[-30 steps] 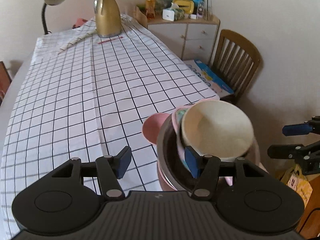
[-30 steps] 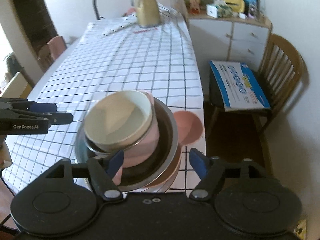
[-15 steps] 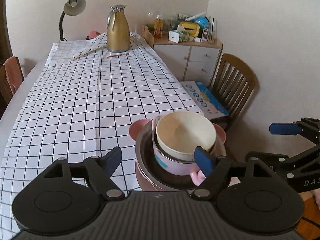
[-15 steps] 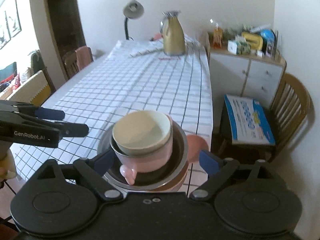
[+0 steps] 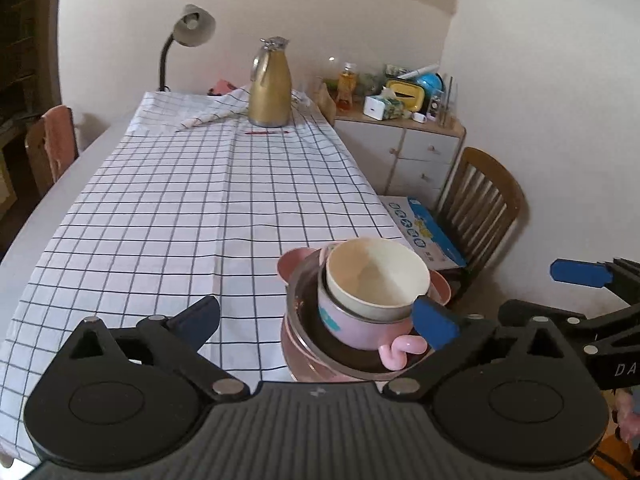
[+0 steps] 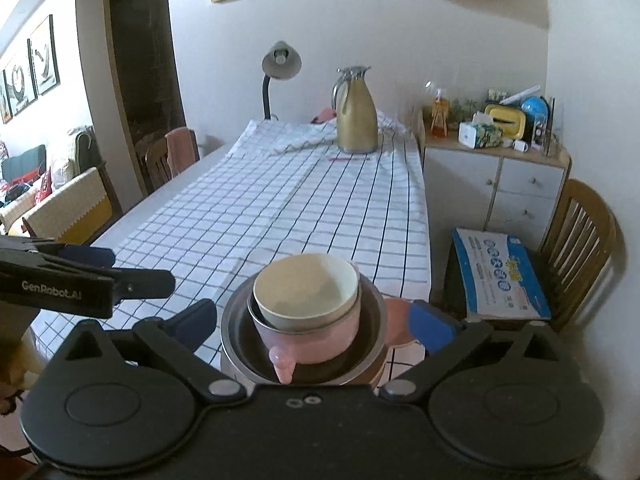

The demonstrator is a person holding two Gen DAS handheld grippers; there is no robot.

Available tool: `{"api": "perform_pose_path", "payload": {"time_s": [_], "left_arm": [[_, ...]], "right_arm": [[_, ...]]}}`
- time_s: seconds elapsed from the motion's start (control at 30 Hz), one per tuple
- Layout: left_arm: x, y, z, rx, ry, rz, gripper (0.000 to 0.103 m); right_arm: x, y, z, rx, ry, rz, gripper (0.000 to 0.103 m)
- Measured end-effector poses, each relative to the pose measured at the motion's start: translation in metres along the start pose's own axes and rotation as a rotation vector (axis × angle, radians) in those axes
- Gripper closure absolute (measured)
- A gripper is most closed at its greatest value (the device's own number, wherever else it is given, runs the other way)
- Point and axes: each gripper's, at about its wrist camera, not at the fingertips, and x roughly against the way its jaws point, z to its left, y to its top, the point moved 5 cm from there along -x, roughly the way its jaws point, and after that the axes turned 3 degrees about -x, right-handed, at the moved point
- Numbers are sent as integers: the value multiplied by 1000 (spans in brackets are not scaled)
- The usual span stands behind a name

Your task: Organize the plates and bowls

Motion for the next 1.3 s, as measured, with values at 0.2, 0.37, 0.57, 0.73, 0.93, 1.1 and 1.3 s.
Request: {"api": "perform_pose_path", "payload": {"time_s": [0.2,0.37,0.57,0.73,0.93,1.1,1.3], "left_arm": [[11,-3,2,15,9,0,0],[18,-7,-1,10,10,2,0],[25,-10,-7,-15,-3,-19,0],[25,-11,-12,-30,-7,-27,0],[24,-8,-23,-64,-26,-33,0],[22,-7,-28,-77,-32,-35,0],[16,-6,-24,-59,-14,-12,0]], "right_arm": [[7,0,7,-15,-16,-14,0],[15,1,7,-41,-20,-22,0],[18,-2,8,-72,-19,-10,0],[20,-4,9,-91,-28,-11,0],[24,-7,6,-103,-50,-24,0],[23,-10,-2,-140,-62,-17,0],[20,-12,2,-115,-51,-3,0]]}}
